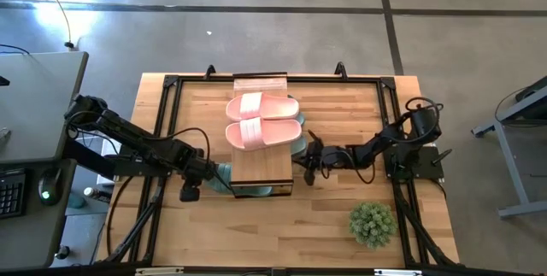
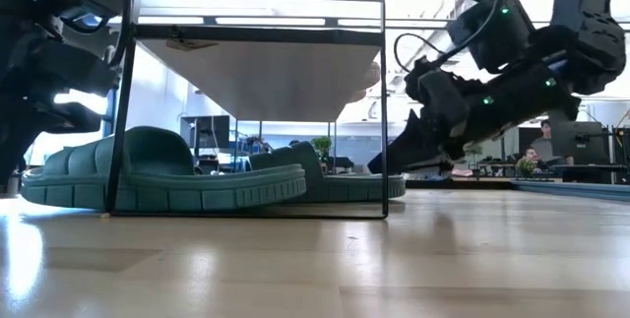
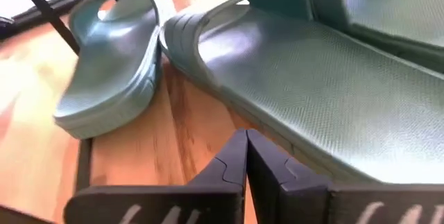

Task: Pick and place slides into the shelf
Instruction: Put the green slide under the shelf

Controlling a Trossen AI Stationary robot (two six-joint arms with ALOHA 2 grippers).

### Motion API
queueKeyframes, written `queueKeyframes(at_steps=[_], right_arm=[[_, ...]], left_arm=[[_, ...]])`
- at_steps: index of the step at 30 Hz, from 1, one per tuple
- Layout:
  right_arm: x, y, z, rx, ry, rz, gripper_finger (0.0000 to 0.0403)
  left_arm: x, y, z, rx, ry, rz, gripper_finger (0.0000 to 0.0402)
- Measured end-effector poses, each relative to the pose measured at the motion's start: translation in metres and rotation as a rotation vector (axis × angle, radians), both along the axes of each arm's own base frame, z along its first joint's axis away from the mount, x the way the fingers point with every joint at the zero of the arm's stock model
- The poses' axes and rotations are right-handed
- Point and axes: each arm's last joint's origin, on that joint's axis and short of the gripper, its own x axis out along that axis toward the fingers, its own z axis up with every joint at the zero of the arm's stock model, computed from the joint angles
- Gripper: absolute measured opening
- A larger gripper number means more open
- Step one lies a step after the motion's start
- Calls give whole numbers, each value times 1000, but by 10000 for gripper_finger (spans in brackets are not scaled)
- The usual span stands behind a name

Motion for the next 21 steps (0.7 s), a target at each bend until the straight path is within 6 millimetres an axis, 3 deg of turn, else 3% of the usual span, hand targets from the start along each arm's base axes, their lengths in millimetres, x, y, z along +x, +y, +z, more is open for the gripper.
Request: queueKeyframes(at_steps=[15,21], right_arm=[[9,0,-19,-54,-4,-22,0],[22,1,-20,-104,-15,-36,0]], left_arm=[[4,-2,1,-33,-37,-7,0],[4,-2,1,-34,-39,-5,0]])
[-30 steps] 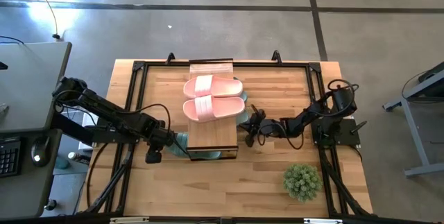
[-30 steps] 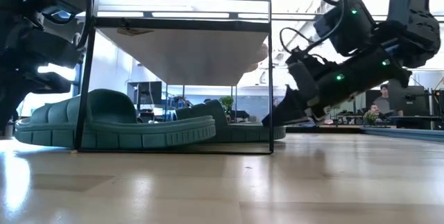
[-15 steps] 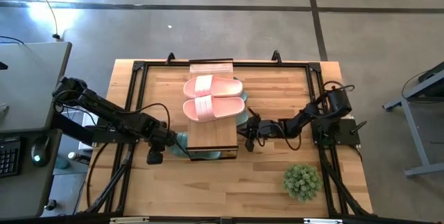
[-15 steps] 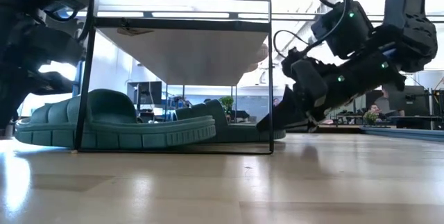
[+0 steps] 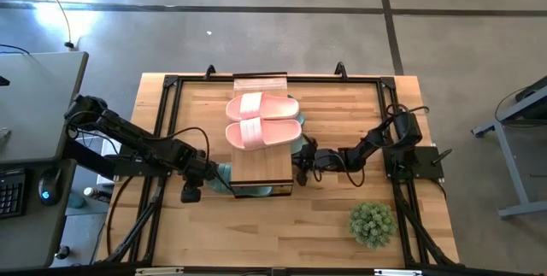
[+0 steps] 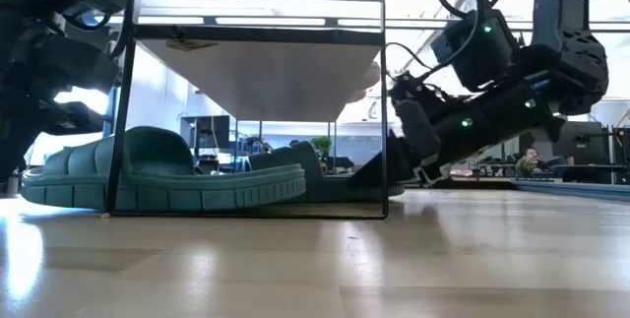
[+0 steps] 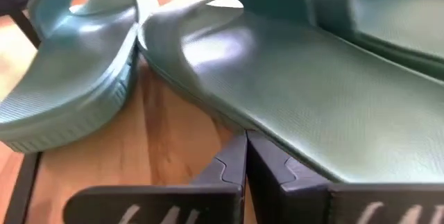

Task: Pick and place slides into the shelf
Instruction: Put the green slide under the shelf

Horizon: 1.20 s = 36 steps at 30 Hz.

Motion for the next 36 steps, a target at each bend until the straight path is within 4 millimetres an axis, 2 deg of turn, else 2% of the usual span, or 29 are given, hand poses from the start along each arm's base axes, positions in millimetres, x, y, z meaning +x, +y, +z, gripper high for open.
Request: queueKeyframes(at_steps=[7,13,36], right_arm=[[21,6,-3,-41,-5,50,0],[28,10,-8,-49,0,36,0],[29,9,-6,-34,-32,-14,0]], left_arm=[[0,0,0,0,1,1,0],[1,0,0,-5,-7,15,0],[4,-5,2,-131,-28,-56,0]])
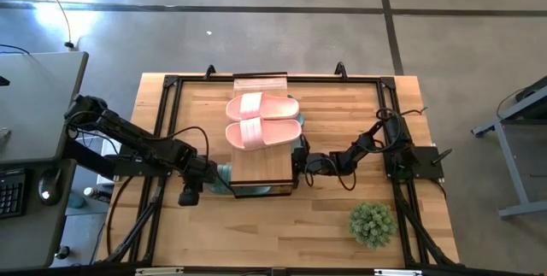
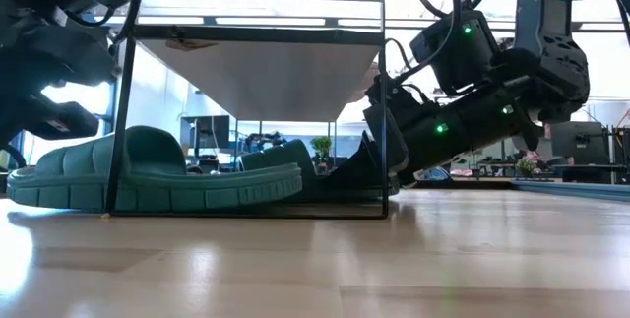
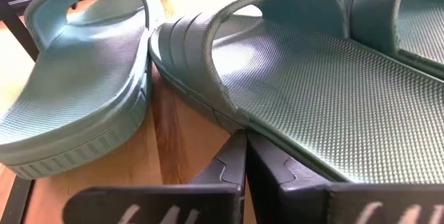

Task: Pick and place slides into the shelf
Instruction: Put the green slide under the shelf

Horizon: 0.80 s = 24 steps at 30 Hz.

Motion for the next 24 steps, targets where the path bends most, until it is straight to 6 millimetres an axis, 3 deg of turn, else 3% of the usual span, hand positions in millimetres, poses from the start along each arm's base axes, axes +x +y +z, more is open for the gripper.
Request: queueKeyframes(at_steps=[7,18,24], right_arm=[[0,0,0,9,1,19,0],[0,1,0,38,-5,28,0],[0,1,0,40,-1,29,0]], left_arm=[[-14,7,-3,136,164,124,0],[-19,13,-3,304,182,314,0],[-28,18,7,370,137,390,0]])
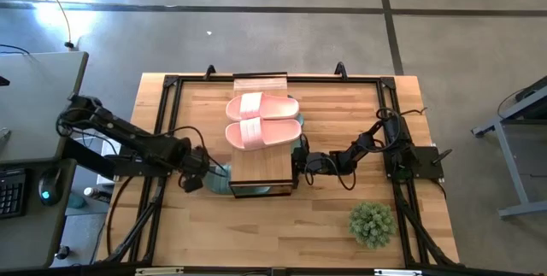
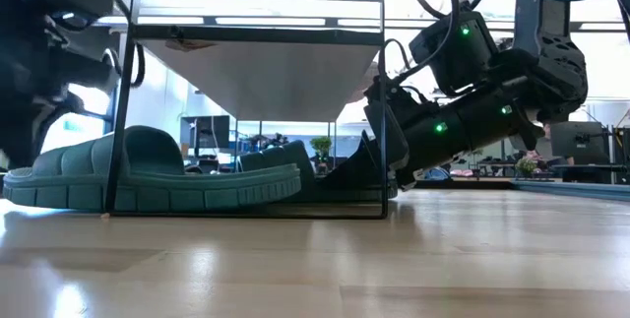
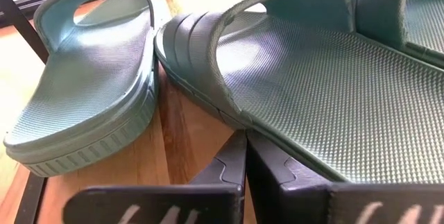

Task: Pick and place slides into the shelf
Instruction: Put the green slide under the shelf

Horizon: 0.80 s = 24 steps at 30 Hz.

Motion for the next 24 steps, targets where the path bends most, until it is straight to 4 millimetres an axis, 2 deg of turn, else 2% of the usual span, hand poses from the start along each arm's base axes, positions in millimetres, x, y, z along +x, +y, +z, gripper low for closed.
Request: queueKeyframes(at_steps=[4,11,15,24], right_arm=[[0,0,0,-1,4,0,0],[0,0,0,3,4,-1,0],[0,0,-1,18,2,-1,0],[0,0,-1,18,8,1,0]], left_arm=[[-9,5,5,47,-137,74,0],[-25,9,-14,-28,-362,246,0],[-24,9,-17,-24,-406,281,0],[-19,6,-16,-114,-422,239,0]])
